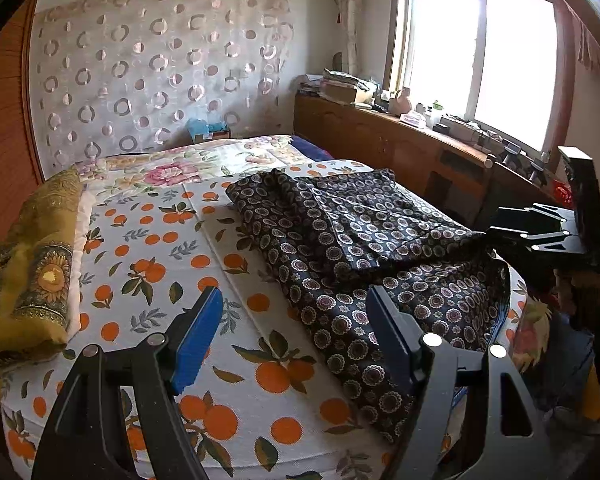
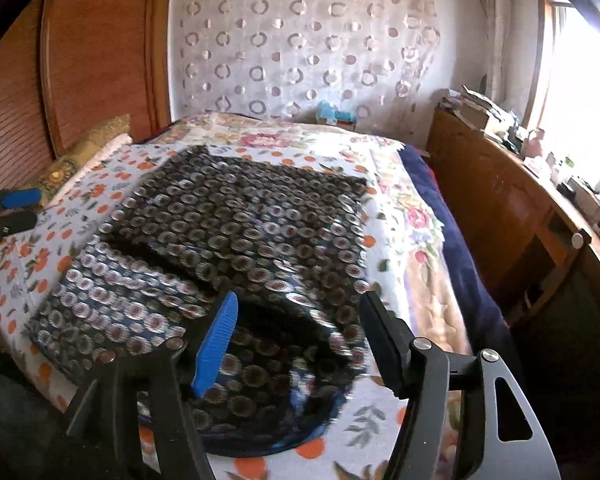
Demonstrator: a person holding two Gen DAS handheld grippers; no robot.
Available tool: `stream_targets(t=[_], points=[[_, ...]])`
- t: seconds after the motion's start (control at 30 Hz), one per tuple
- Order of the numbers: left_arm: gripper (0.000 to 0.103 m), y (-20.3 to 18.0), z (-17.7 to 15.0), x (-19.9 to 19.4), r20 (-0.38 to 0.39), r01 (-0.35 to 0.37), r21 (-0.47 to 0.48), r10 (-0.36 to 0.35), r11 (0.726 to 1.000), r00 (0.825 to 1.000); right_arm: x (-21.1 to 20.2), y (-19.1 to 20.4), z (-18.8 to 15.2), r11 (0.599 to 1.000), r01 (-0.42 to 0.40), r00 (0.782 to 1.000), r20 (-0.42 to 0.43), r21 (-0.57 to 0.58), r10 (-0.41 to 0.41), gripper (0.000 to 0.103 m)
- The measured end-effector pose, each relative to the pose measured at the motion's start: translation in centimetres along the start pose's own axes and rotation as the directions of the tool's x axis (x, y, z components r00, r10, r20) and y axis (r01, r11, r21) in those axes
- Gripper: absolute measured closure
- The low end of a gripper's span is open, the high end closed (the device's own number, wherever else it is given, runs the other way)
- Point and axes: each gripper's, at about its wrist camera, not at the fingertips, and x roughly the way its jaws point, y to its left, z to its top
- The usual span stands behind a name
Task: Fold small clothes
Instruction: 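Press the folded robe flat with the right gripper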
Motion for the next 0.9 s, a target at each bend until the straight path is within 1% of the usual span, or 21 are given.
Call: stream_targets(t=[0.1,0.23,0.33,0.47,0.63,0.77,0.83,0.9], points=[[0.028,-0.2,-0.1,0.2,-0.005,-0.002,0.002,0.002,1.000,1.000,0.0,1.8,0.0,0.999,-0.045,0.999,0.004,-0.023,0.045,0.036],[0.028,-0.2,-0.3,0.3,-0.009,-0.004,-0.004,0.004,1.000,1.000,1.3,3.6,0.7,0.991,-0.111,0.994,-0.017,-0.069,0.110,0.036],[0.028,-0.1,-0.4,0.3,-0.009,-0.006,-0.006,0.006,1.000,1.000,3.2,5.2,1.7,0.979,-0.175,0.984,-0.052,-0.106,0.171,0.036],[0.028,0.1,-0.3,0.2,-0.009,-0.008,-0.009,0.008,1.000,1.000,5.3,6.9,3.2,0.962,-0.222,0.973,-0.104,-0.161,0.207,0.036],[0.028,0.1,-0.4,0.2,-0.010,-0.009,-0.008,0.009,1.000,1.000,7.4,8.9,4.5,0.929,-0.300,0.949,-0.170,-0.215,0.267,0.036],[0.028,0.1,-0.4,0.2,-0.010,-0.008,-0.009,0.008,1.000,1.000,9.2,9.9,4.8,0.911,-0.330,0.934,-0.224,-0.247,0.277,0.036],[0.028,0.1,-0.4,0.2,-0.010,-0.008,-0.010,0.007,1.000,1.000,9.9,9.7,4.9,0.905,-0.338,0.929,-0.248,-0.257,0.276,0.036],[0.028,0.1,-0.5,0.2,-0.010,-0.007,-0.011,0.007,1.000,1.000,10.5,9.5,4.9,0.903,-0.347,0.925,-0.251,-0.253,0.285,0.036]])
